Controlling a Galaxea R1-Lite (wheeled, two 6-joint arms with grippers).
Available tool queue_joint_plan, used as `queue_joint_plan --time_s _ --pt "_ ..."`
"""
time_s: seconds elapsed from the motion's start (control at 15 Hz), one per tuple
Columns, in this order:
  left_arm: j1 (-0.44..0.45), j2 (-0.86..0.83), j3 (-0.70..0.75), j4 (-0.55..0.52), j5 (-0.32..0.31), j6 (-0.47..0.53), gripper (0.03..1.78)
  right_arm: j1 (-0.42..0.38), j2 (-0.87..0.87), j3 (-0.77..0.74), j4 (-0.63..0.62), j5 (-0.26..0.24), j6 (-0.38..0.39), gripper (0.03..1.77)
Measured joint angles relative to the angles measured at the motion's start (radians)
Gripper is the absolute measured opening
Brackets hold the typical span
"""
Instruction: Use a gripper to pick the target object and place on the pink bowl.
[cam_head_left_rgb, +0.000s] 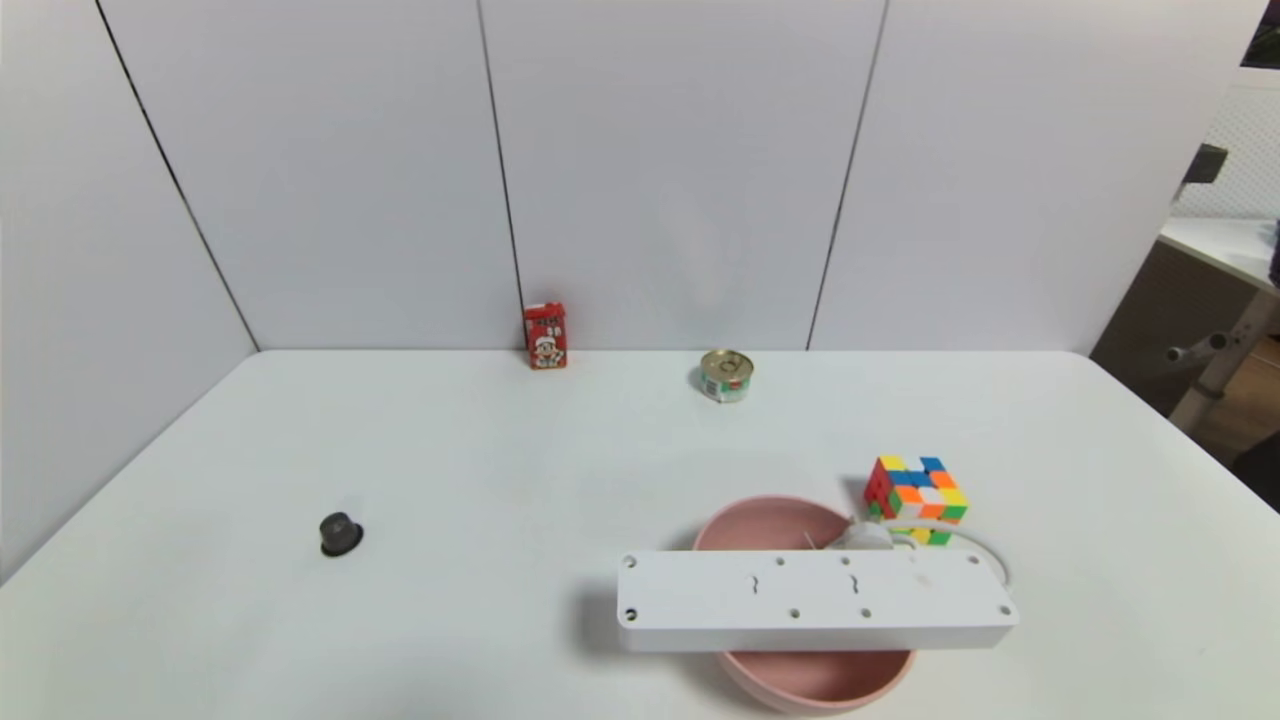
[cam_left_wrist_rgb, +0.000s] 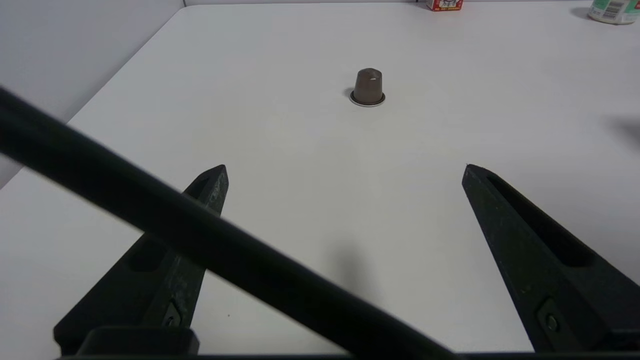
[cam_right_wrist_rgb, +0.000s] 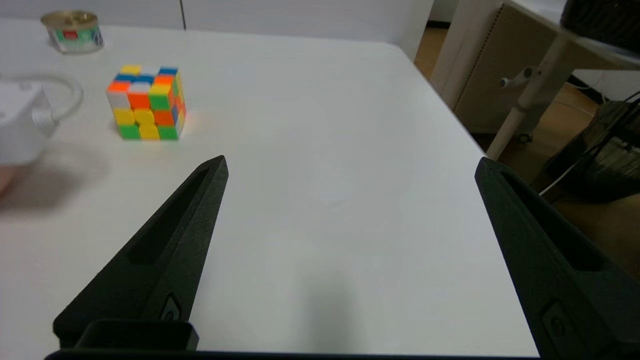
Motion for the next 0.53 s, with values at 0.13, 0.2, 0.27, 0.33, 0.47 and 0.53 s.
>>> queue_joint_plan --time_s 0.13,0.2,0.27,0.33,0.47,0.53 --pt "0.000 0.000 0.000 0.000 0.000 0.000 1.69 0.006 -0.056 0.063 -0.010 0.011 0.008 1.71" --pt "0.000 0.000 0.000 0.000 0.000 0.000 1.69 0.007 -0.074 0.080 -0.010 0.038 0.010 1.71" --pt "0.000 0.000 0.000 0.000 0.000 0.000 1.69 0.008 -0.086 0.091 -0.010 0.085 0.025 1.71" --pt "0.000 0.000 0.000 0.000 0.000 0.000 1.69 0.008 -0.093 0.101 -0.011 0.129 0.057 1.71" --pt "0.000 0.000 0.000 0.000 0.000 0.000 1.69 0.008 -0.103 0.132 -0.032 0.184 0.099 1.71" --pt "0.000 0.000 0.000 0.000 0.000 0.000 1.69 0.008 -0.104 0.140 -0.049 0.190 0.095 1.71"
